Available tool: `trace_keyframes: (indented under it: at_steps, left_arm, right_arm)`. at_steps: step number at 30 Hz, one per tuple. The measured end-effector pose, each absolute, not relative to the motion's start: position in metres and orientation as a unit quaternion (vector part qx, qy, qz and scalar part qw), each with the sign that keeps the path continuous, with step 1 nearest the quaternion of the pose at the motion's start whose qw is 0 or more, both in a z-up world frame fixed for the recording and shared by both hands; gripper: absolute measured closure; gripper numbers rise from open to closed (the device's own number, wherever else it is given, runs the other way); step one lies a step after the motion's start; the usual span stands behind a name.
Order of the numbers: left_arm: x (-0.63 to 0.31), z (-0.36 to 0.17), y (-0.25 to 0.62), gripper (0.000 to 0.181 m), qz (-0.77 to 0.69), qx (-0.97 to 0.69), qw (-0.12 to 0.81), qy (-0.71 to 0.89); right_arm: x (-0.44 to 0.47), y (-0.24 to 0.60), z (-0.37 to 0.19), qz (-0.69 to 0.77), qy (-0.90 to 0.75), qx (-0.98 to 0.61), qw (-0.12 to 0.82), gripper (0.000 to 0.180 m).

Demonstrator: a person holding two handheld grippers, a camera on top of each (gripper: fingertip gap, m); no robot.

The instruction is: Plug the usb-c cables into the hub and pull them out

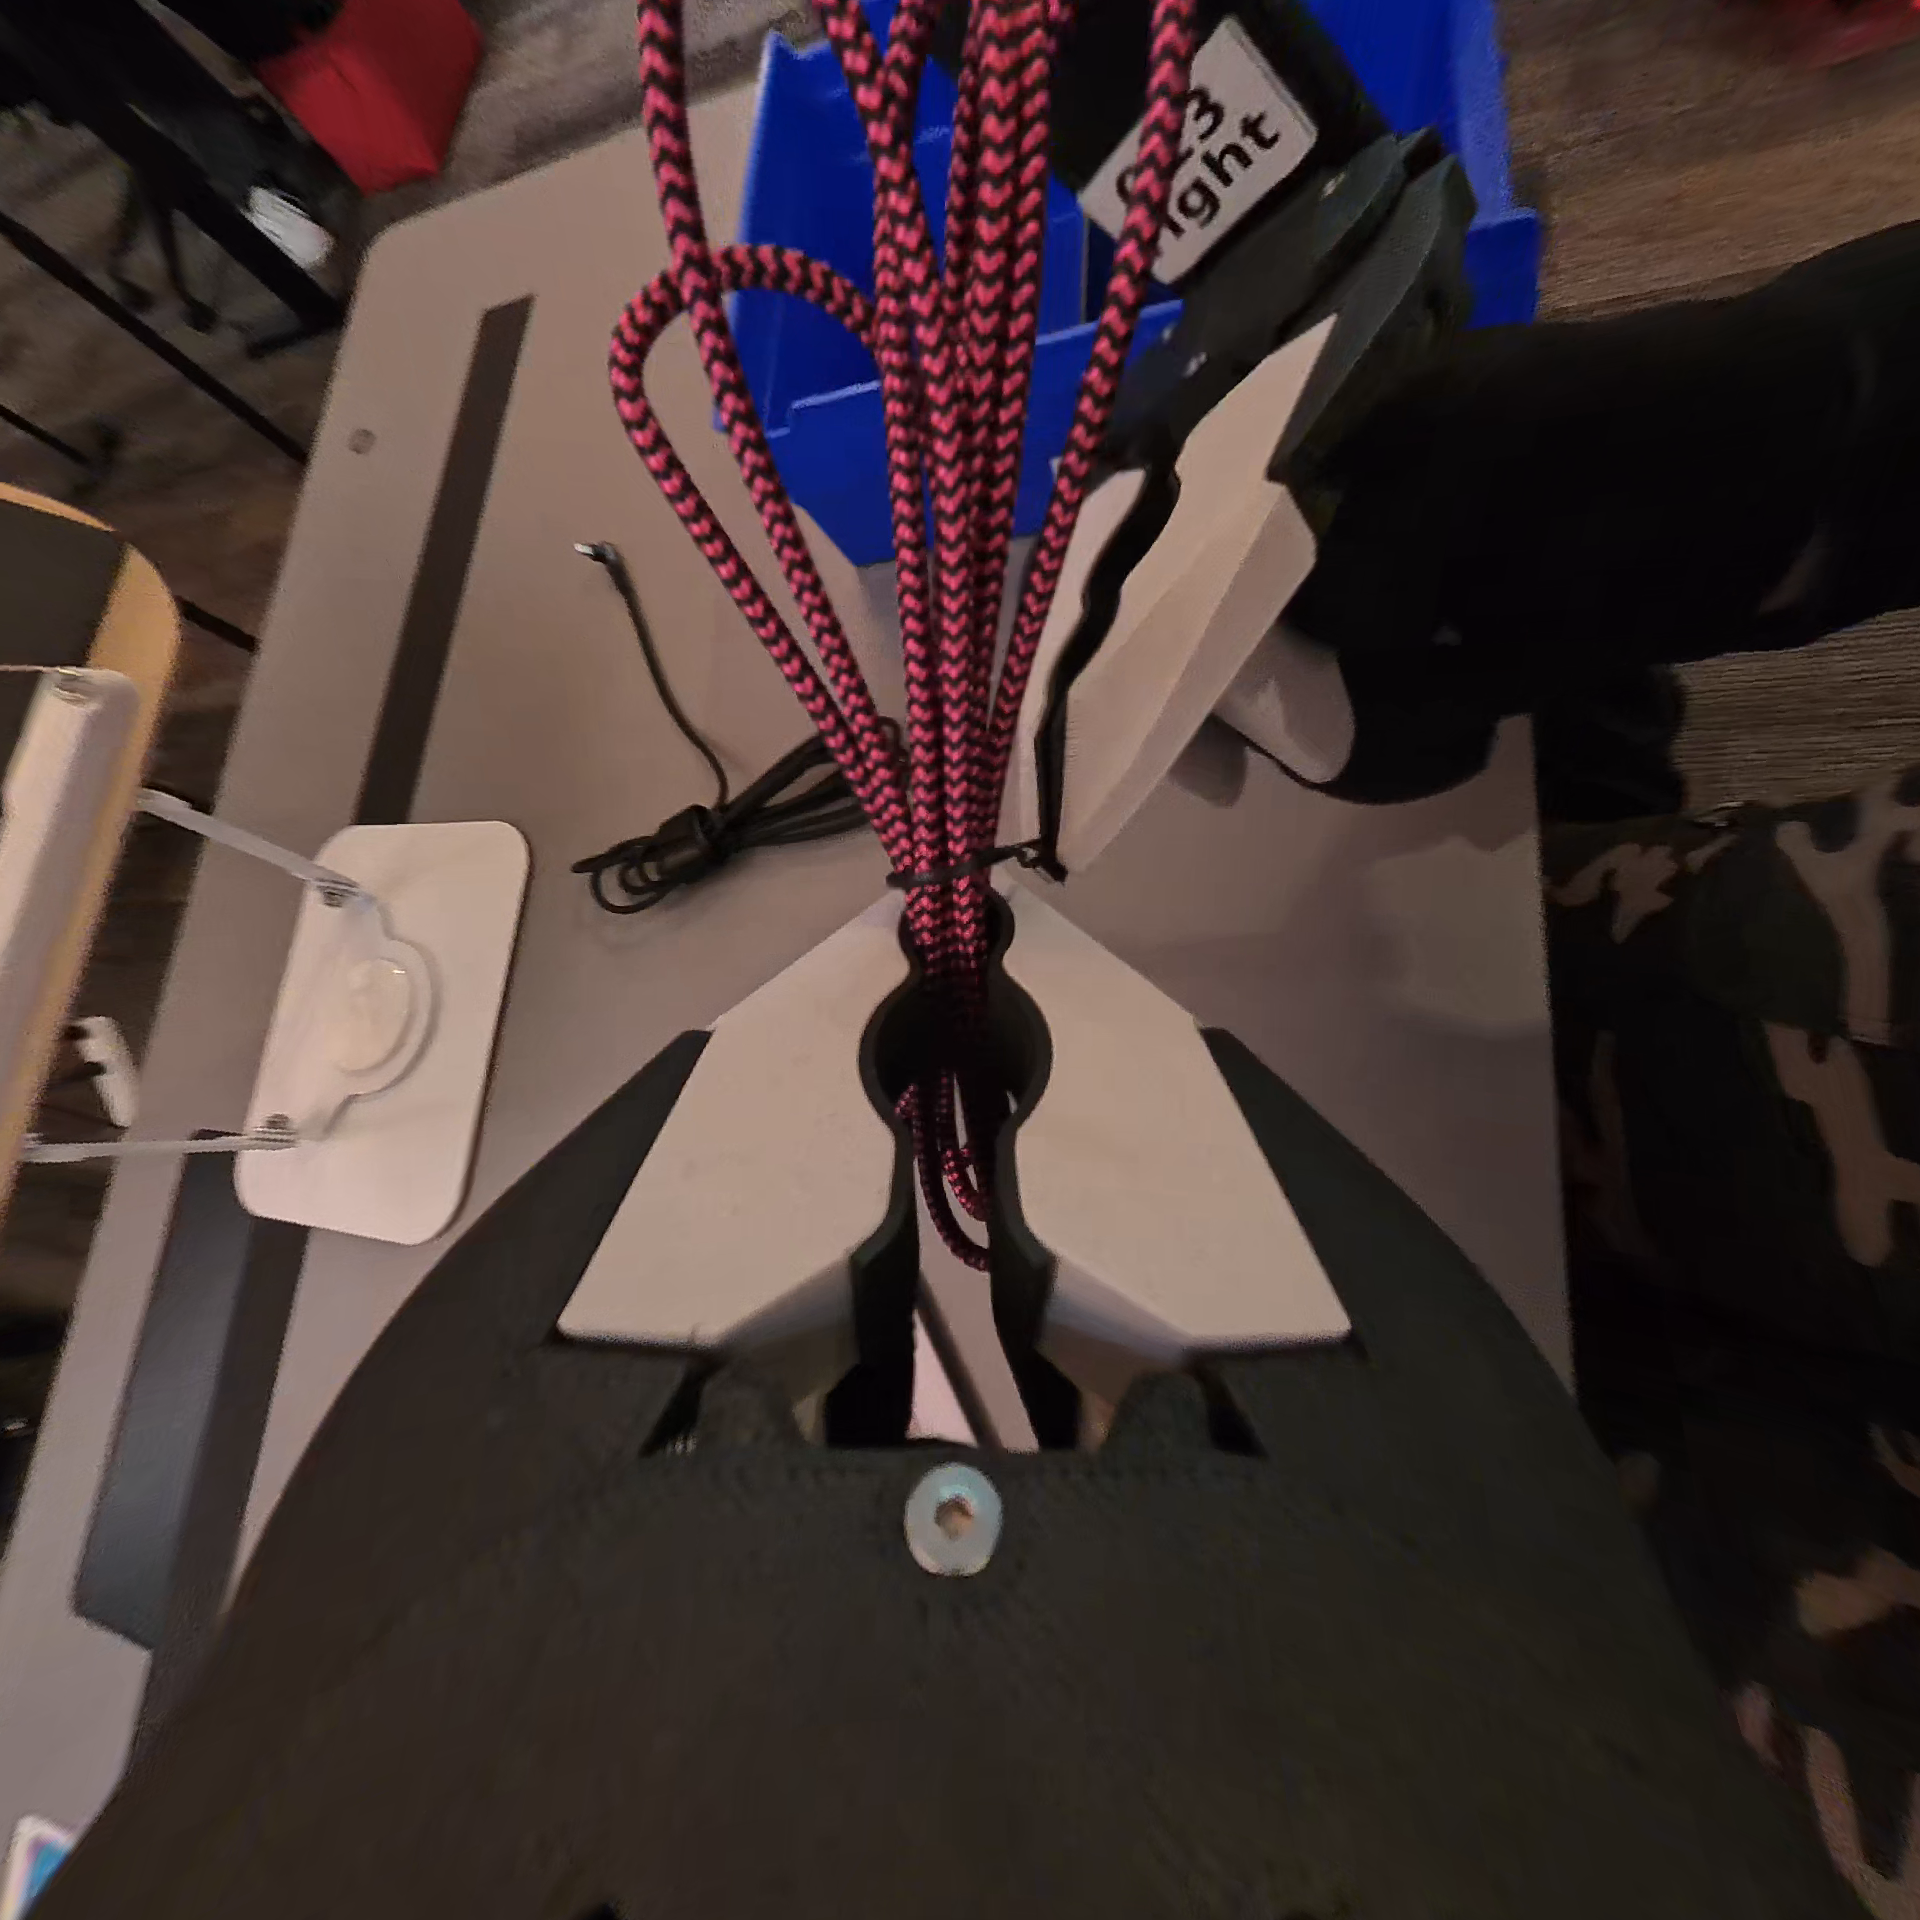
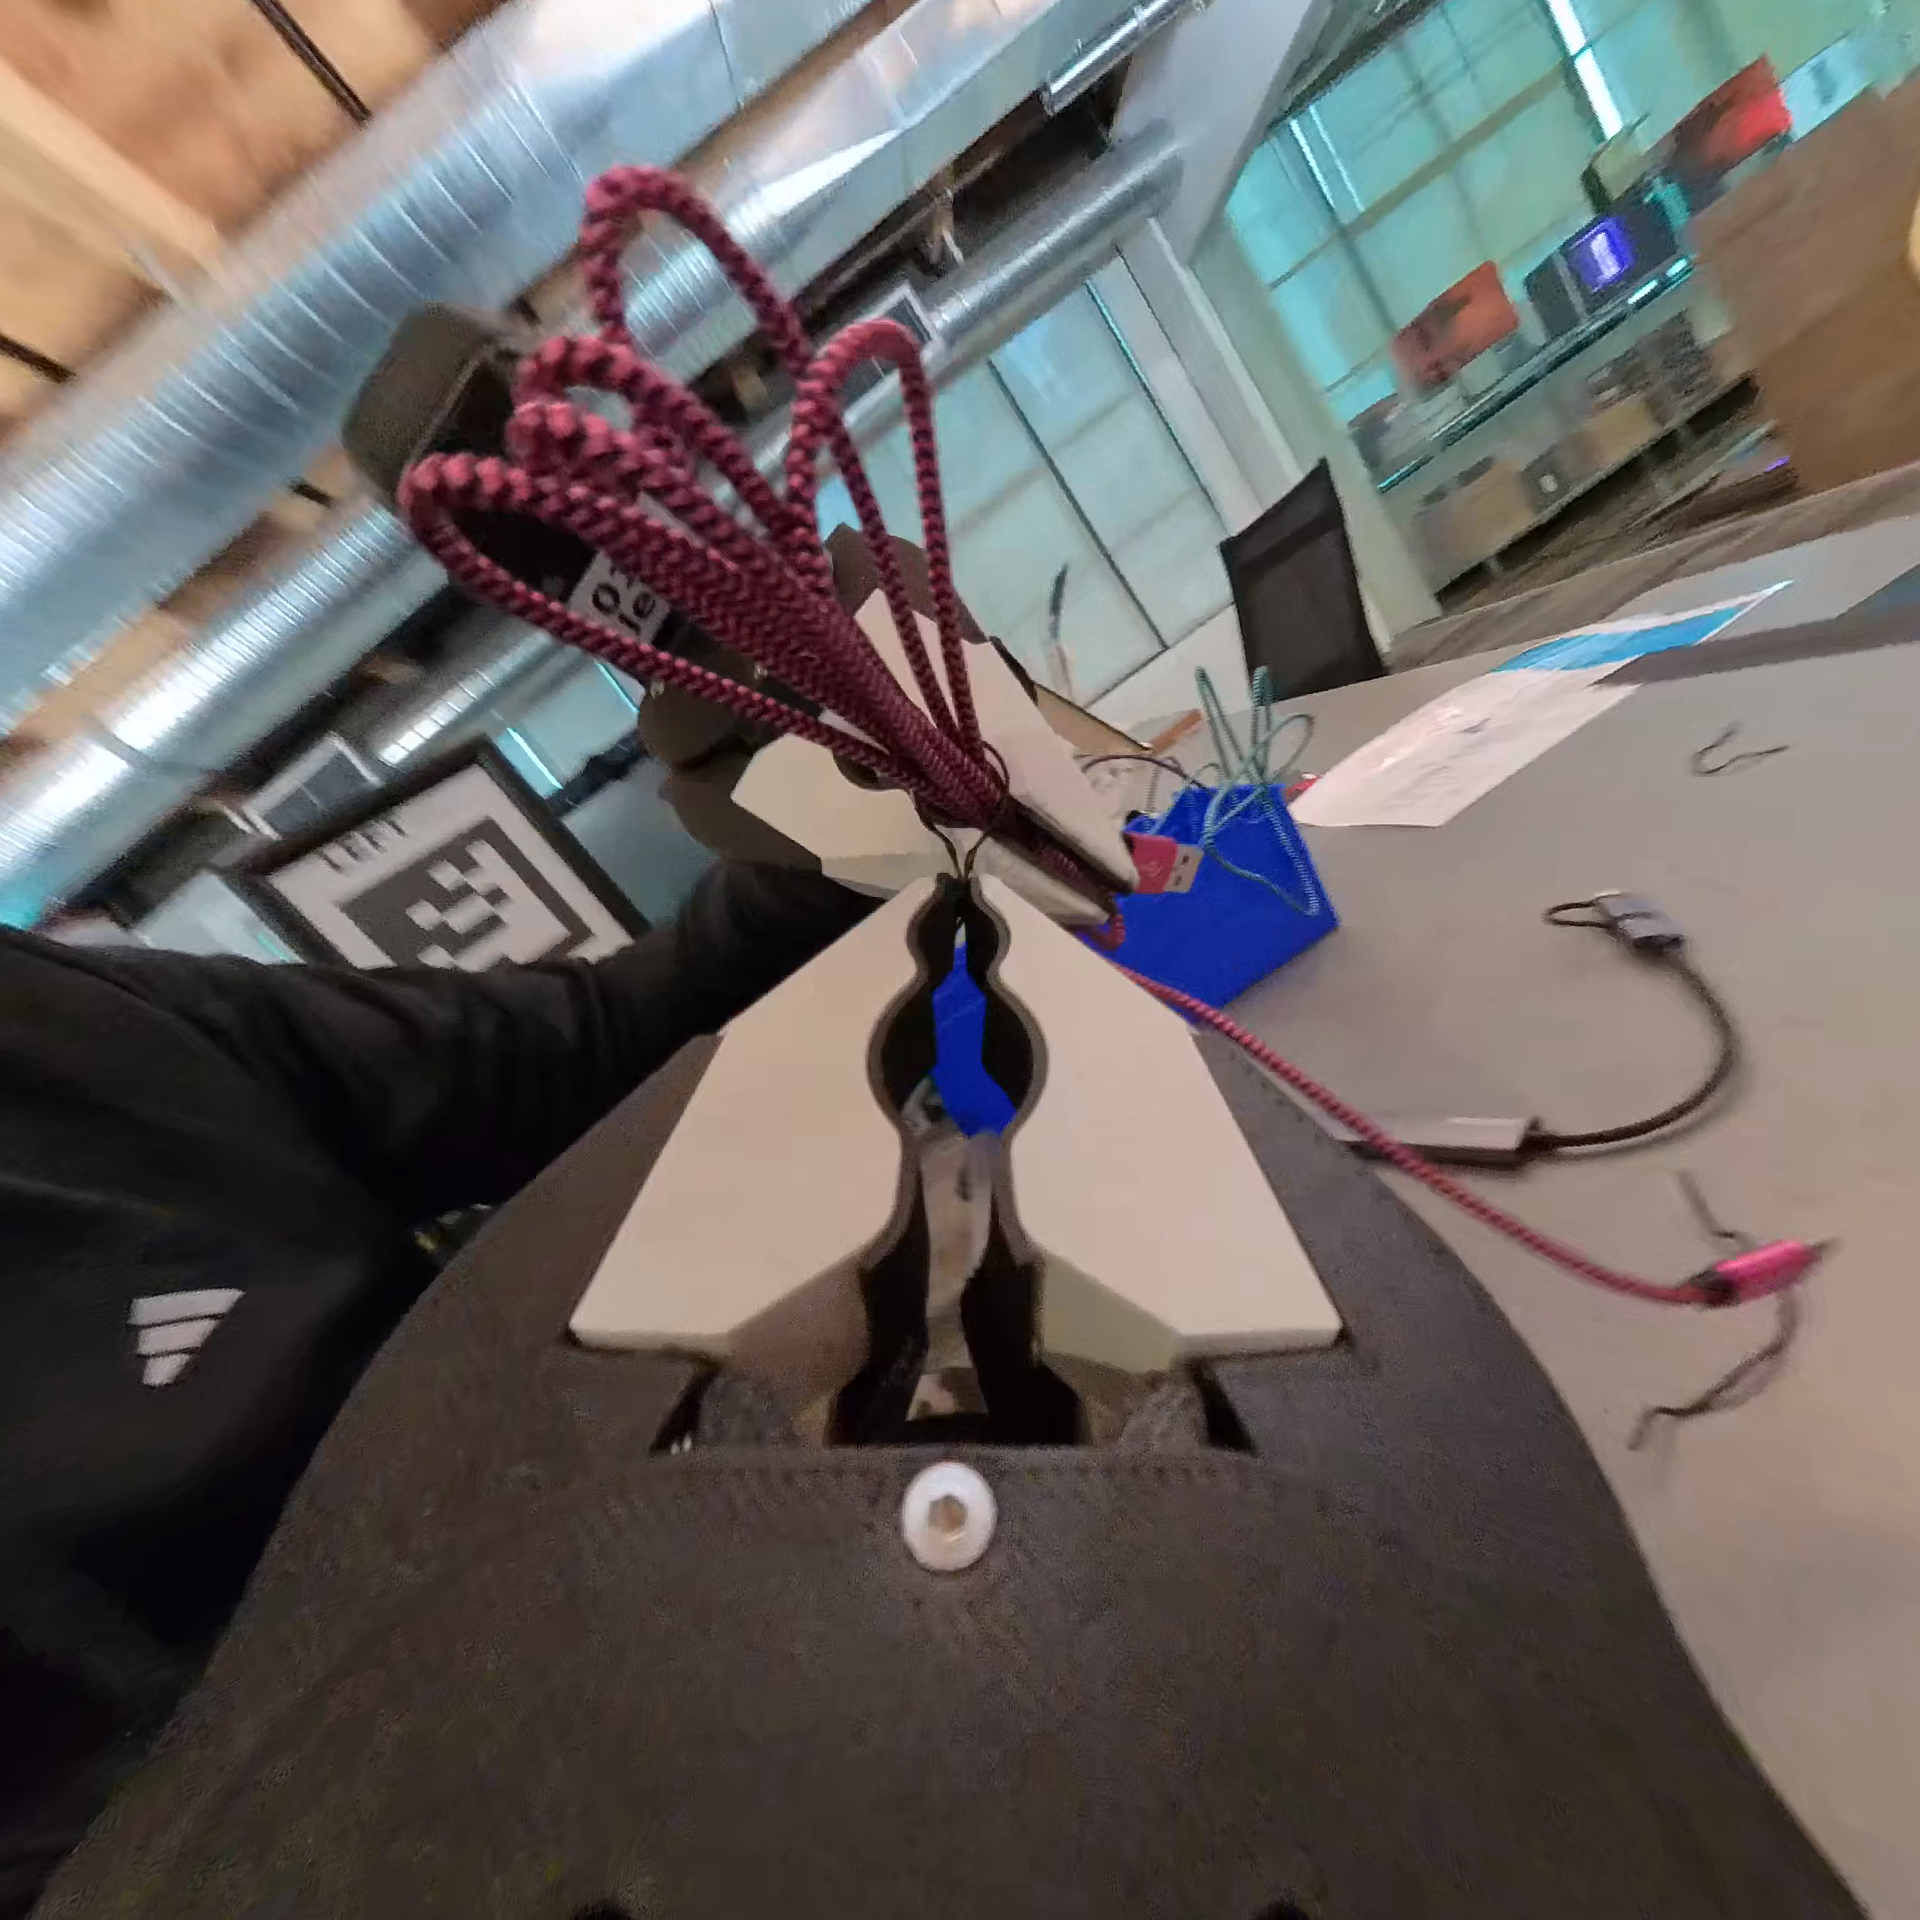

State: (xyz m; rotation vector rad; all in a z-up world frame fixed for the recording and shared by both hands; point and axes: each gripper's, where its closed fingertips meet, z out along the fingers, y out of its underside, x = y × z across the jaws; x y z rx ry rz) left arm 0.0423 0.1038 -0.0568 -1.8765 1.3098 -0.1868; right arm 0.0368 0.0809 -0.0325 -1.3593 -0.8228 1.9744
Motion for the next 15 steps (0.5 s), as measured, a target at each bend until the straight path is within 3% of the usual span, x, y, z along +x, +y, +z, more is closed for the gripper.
trace_keyframes:
  at_steps: [9, 15]
  left_arm:
    - [0.037, -0.057, 0.119, 0.18, 0.023, -0.722, 0.478, 0.5]
    - [0.036, -0.048, 0.125, 0.18, 0.047, -0.7, 0.523, 0.484]
  right_arm:
    - [0.031, 0.08, -0.033, 0.781, -0.244, -0.511, 0.263, 0.18]
    - [0.029, 0.081, -0.028, 0.737, -0.295, -0.51, 0.331, 0.172]
